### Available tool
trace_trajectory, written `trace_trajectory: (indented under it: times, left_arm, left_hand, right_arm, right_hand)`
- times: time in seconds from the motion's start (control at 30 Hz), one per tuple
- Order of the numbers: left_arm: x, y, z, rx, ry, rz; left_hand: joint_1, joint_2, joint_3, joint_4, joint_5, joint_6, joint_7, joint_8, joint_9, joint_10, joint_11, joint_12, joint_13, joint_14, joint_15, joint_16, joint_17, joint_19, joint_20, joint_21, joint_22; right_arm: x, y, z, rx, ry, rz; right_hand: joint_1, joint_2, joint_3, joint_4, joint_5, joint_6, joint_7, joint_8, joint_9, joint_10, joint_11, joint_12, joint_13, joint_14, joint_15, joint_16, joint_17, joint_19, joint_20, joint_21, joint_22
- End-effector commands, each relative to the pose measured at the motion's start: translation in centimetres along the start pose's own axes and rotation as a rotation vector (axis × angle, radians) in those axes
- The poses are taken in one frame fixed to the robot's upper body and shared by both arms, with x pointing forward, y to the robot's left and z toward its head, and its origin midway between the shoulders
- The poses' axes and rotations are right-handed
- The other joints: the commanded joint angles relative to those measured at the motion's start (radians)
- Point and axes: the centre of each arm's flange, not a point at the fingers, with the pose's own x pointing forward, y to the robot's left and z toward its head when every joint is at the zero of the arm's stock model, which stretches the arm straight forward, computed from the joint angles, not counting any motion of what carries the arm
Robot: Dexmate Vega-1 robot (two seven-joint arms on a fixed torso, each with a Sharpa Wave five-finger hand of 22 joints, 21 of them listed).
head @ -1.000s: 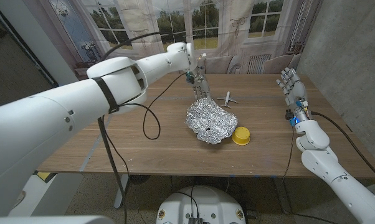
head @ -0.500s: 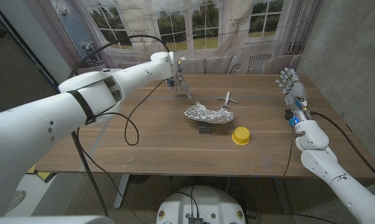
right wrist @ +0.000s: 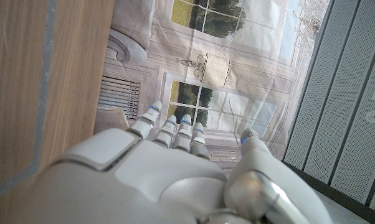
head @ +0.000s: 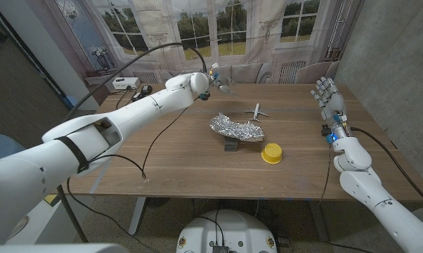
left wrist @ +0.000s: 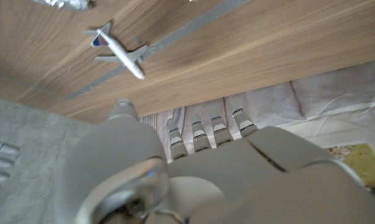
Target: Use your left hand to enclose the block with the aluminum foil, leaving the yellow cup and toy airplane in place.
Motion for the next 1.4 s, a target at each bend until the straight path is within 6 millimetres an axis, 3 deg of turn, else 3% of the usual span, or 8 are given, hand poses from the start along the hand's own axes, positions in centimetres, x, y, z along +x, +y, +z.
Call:
trace_trajectory:
  times: [0.03, 0.1, 0.27, 0.6, 0.73, 0.97, 1.17, 1.4]
  left_arm:
    - [-1.8, 1.8, 6.1, -0.065, -0.264, 0.099]
    - [-1.5, 1.6, 6.4, -0.062, -0.267, 0.052]
    - [-0.8, 1.0, 6.7, -0.043, -0.261, -0.055]
    - [0.0, 0.5, 7.9, 0.037, -0.299, -0.278]
    - [-0.3, 0.9, 8.3, 0.088, -0.294, -0.356]
    - [-1.5, 1.7, 8.7, 0.190, -0.239, -0.439]
    - [-2.7, 1.7, 8.8, 0.242, -0.189, -0.498]
    - [-4.3, 0.8, 9.3, 0.334, -0.129, -0.562]
  left_hand:
    - [0.071, 0.030, 0.088, -0.057, -0.009, 0.155, 0.020, 0.022, 0.004, 0.161, -0.012, 0.045, -0.014, 0.156, -0.064, 0.031, -0.008, 0.111, -0.023, 0.026, 0.003]
    - [0.081, 0.005, 0.099, -0.079, -0.018, 0.206, 0.027, 0.027, 0.004, 0.210, -0.032, 0.054, -0.020, 0.203, -0.080, 0.034, -0.013, 0.150, -0.024, 0.035, 0.002]
    - [0.057, -0.039, 0.081, -0.087, -0.025, 0.180, 0.042, 0.003, 0.004, 0.215, -0.029, 0.046, -0.025, 0.228, -0.069, 0.030, -0.014, 0.170, -0.014, 0.036, 0.001]
    - [0.045, -0.105, 0.060, -0.116, -0.019, 0.203, 0.045, -0.013, 0.005, 0.243, -0.032, 0.034, -0.031, 0.308, -0.083, 0.030, -0.013, 0.308, 0.018, 0.067, -0.002]
    - [0.010, -0.144, 0.029, -0.107, -0.003, 0.178, 0.043, -0.031, 0.006, 0.210, -0.012, 0.016, -0.026, 0.273, -0.058, 0.010, -0.007, 0.293, 0.062, 0.051, -0.003]
    - [0.053, -0.148, 0.026, -0.125, 0.044, 0.094, 0.038, -0.059, 0.008, 0.110, 0.010, -0.033, -0.020, 0.158, -0.008, -0.044, -0.004, 0.269, 0.080, 0.015, -0.003]
    - [0.059, -0.144, 0.020, -0.122, 0.058, 0.091, 0.053, -0.051, 0.009, 0.163, 0.009, -0.019, -0.023, 0.212, -0.009, -0.025, -0.004, 0.340, 0.088, 0.026, -0.005]
    - [0.059, -0.151, 0.013, -0.121, 0.064, 0.089, 0.063, -0.050, 0.009, 0.188, 0.004, -0.014, -0.024, 0.227, -0.014, -0.023, -0.005, 0.337, 0.098, 0.016, -0.006]
  right_arm:
    - [-1.0, -0.6, 0.4, -0.002, -0.010, -0.015]
    - [-1.3, -0.7, 0.6, -0.004, -0.011, -0.020]
    - [-2.0, -1.0, 0.9, -0.011, -0.014, -0.035]
    - [-2.8, -1.0, 1.4, -0.017, -0.012, -0.041]
    - [-2.7, -0.7, 1.4, -0.018, -0.011, -0.039]
    - [-2.3, -0.2, 1.4, -0.017, -0.013, -0.028]
    - [-1.9, 0.3, 1.6, -0.020, -0.018, -0.015]
    - [-1.8, 0.7, 1.6, -0.020, -0.018, -0.009]
  right_hand:
    - [-0.002, 0.001, 0.002, -0.006, 0.005, 0.005, -0.003, 0.006, 0.004, 0.006, 0.006, 0.000, 0.003, 0.008, -0.002, -0.001, 0.004, 0.004, 0.000, -0.003, 0.006]
    - [-0.002, 0.001, 0.002, -0.007, 0.005, 0.006, -0.003, 0.006, 0.004, 0.006, 0.007, 0.000, 0.003, 0.008, -0.002, -0.001, 0.004, 0.005, 0.000, -0.003, 0.006]
    - [-0.003, 0.000, 0.002, -0.007, 0.005, 0.006, -0.002, 0.006, 0.004, 0.006, 0.006, 0.000, 0.003, 0.009, -0.003, -0.001, 0.004, 0.006, 0.000, -0.002, 0.006]
    - [-0.004, 0.000, 0.003, -0.007, 0.005, 0.008, -0.004, 0.007, 0.004, 0.008, 0.008, 0.000, 0.003, 0.010, -0.002, -0.001, 0.004, 0.007, 0.002, -0.002, 0.006]
    - [-0.004, 0.000, 0.003, -0.008, 0.005, 0.008, -0.005, 0.007, 0.004, 0.008, 0.008, 0.000, 0.003, 0.011, -0.002, -0.001, 0.004, 0.007, 0.002, -0.002, 0.006]
    - [-0.005, 0.001, 0.003, -0.008, 0.005, 0.009, -0.006, 0.007, 0.004, 0.008, 0.006, 0.000, 0.003, 0.011, -0.002, -0.001, 0.004, 0.007, 0.002, -0.002, 0.006]
    - [-0.006, 0.001, 0.003, -0.008, 0.005, 0.008, -0.007, 0.006, 0.004, 0.009, 0.007, 0.000, 0.003, 0.012, -0.001, 0.000, 0.004, 0.007, 0.002, -0.003, 0.006]
    - [-0.007, 0.001, 0.004, -0.007, 0.005, 0.008, -0.008, 0.006, 0.004, 0.009, 0.008, 0.000, 0.003, 0.013, -0.001, 0.000, 0.004, 0.008, 0.002, -0.003, 0.006]
